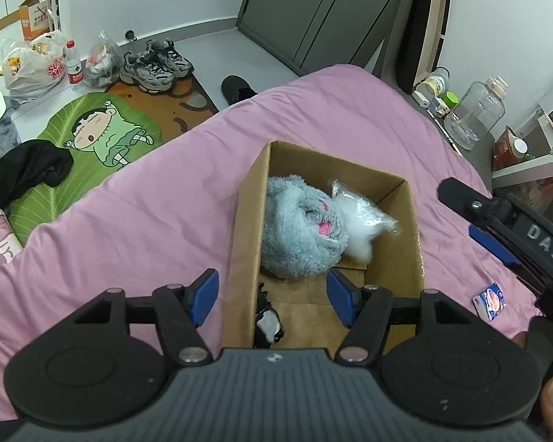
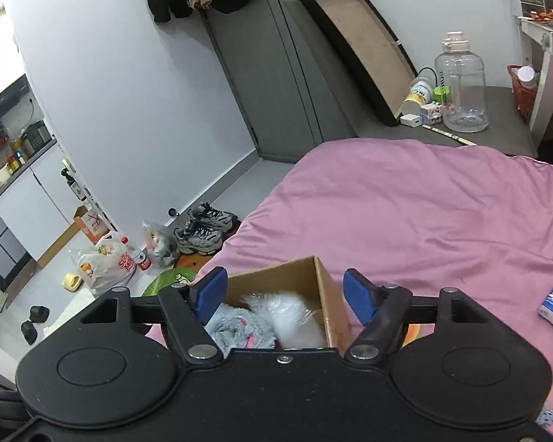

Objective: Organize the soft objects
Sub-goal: 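Release the bubble-wrap bag into the box and withdraw both tools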

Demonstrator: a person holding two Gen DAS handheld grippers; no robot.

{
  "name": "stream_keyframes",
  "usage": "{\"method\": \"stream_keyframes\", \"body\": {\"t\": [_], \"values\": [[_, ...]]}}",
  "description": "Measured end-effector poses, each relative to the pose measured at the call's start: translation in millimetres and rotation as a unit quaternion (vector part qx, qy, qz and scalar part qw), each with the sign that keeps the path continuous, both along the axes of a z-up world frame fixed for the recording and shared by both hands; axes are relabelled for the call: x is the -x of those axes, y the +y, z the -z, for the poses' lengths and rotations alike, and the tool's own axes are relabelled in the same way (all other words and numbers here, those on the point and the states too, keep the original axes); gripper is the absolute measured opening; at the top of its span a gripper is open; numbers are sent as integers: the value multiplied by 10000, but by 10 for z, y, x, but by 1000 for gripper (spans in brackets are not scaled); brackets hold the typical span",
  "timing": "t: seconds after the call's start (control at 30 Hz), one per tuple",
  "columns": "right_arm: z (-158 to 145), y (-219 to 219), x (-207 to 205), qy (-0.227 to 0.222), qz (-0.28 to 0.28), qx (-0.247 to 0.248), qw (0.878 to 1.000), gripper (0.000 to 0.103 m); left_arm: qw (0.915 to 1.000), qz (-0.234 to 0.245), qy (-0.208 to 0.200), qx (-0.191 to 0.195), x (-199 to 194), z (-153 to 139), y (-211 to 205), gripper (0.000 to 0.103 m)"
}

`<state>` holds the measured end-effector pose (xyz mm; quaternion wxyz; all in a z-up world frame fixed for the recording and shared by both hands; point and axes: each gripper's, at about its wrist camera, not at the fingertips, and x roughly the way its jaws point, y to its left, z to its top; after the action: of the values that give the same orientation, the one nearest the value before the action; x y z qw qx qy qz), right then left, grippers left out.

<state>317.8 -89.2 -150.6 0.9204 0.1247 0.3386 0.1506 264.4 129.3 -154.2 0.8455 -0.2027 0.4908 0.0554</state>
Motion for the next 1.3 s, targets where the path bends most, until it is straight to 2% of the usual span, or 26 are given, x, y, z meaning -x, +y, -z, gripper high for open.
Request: {"method": "stream_keyframes", "body": {"t": [0.2, 0.33, 0.47, 0.57, 0.63, 0.9, 1.03, 1.13, 1.3], "values": [[-113, -147, 149, 146, 64, -63, 9999, 71, 10000, -22, -45, -73, 62, -101, -33, 63], [-182, -257, 263, 237, 151, 16, 9996, 76, 9998, 30, -67, -168, 114, -187, -106, 64], [-230, -403, 373, 384, 220, 60, 9990, 77, 9996, 53, -134, -229, 178, -257, -196, 72], [-275, -519, 449, 463, 272, 83, 9985, 78, 9993, 126, -196, -285, 231, -322, -293, 74], [-318, -605, 501, 491, 302, 75, 9983, 86, 9991, 196, -225, -285, 261, -364, -363, 75], [-495, -1021, 727, 593, 316, 14, 9977, 93, 9980, 464, -316, -299, 355, -521, -683, 84], [-553, -1283, 824, 629, 407, -80, 9972, 101, 9968, 589, -358, -397, 403, -577, -863, 88], [-545, -1533, 877, 768, 466, -315, 9955, 102, 9962, 644, -386, -431, 428, -616, -993, 88], [-494, -1893, 924, 828, 712, -401, 9932, 102, 9950, 785, -399, -479, 450, -661, -1234, 88]]}}
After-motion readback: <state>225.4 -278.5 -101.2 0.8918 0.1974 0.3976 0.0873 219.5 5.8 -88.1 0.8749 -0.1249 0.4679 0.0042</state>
